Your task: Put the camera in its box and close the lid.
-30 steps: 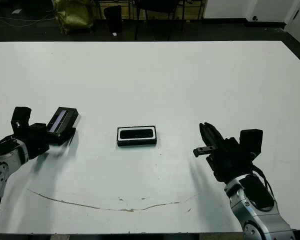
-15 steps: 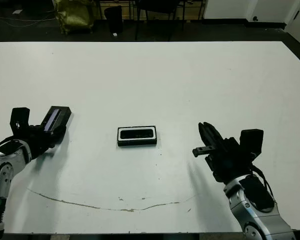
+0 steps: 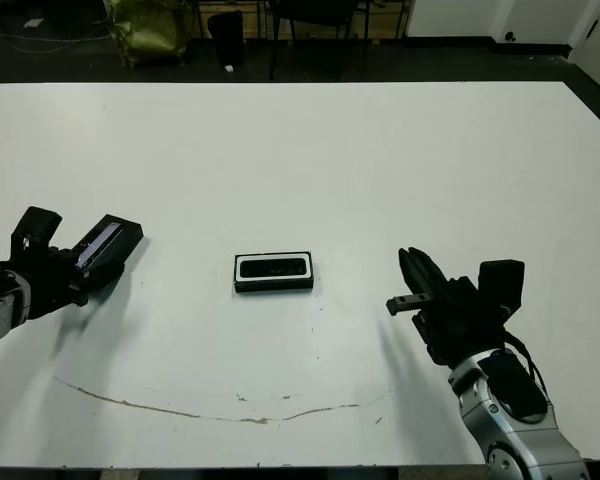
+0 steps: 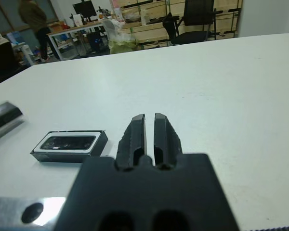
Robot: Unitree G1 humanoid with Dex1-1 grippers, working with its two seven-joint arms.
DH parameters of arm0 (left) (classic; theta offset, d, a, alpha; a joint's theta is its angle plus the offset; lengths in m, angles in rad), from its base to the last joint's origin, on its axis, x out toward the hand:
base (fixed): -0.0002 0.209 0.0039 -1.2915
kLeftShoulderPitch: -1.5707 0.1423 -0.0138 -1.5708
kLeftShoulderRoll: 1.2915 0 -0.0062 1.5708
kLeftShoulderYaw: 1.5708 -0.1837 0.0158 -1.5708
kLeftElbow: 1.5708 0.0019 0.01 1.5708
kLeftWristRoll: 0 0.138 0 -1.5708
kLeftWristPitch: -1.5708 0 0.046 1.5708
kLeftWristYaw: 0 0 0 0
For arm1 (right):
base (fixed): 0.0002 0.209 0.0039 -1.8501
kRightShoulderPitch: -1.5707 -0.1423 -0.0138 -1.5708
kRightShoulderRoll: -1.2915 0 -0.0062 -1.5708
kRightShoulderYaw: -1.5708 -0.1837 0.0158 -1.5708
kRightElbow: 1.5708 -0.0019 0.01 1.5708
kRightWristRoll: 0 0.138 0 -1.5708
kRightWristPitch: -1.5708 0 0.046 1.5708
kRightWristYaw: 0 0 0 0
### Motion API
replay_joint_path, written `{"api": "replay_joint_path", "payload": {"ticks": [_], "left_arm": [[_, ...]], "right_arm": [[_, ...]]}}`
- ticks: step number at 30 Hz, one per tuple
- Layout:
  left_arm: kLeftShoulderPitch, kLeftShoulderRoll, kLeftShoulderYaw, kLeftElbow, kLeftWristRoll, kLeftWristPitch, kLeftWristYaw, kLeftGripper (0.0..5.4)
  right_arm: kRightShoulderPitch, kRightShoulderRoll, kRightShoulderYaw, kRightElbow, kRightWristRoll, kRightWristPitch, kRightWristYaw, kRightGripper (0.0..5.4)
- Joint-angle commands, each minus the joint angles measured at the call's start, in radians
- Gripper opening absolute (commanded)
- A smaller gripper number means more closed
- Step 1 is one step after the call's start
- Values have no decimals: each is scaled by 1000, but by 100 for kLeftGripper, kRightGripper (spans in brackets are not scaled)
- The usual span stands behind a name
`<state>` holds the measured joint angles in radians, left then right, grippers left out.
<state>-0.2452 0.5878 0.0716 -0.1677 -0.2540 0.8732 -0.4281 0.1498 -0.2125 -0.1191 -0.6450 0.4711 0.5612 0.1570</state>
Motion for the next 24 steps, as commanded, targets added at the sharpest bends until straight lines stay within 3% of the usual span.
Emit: {"api": "replay_joint_path", "payload": {"ticks": [1, 4, 12, 24], "left_arm": [[-69, 37, 32, -62, -40, 10, -51, 258], [-141, 67, 35, -109, -72, 14, -101, 258], [-326, 172, -97, -71, -66, -203, -386, 258], [-526, 112, -344, 128, -12, -260, -628, 258]], "right_arm": [[8, -2, -1, 33, -3, -17, 17, 0], [8, -2, 0, 53, -7, -34, 31, 0], [3, -6, -4, 110, 0, -76, 79, 0], [-7, 1, 0, 148, -13, -98, 90, 0]]}}
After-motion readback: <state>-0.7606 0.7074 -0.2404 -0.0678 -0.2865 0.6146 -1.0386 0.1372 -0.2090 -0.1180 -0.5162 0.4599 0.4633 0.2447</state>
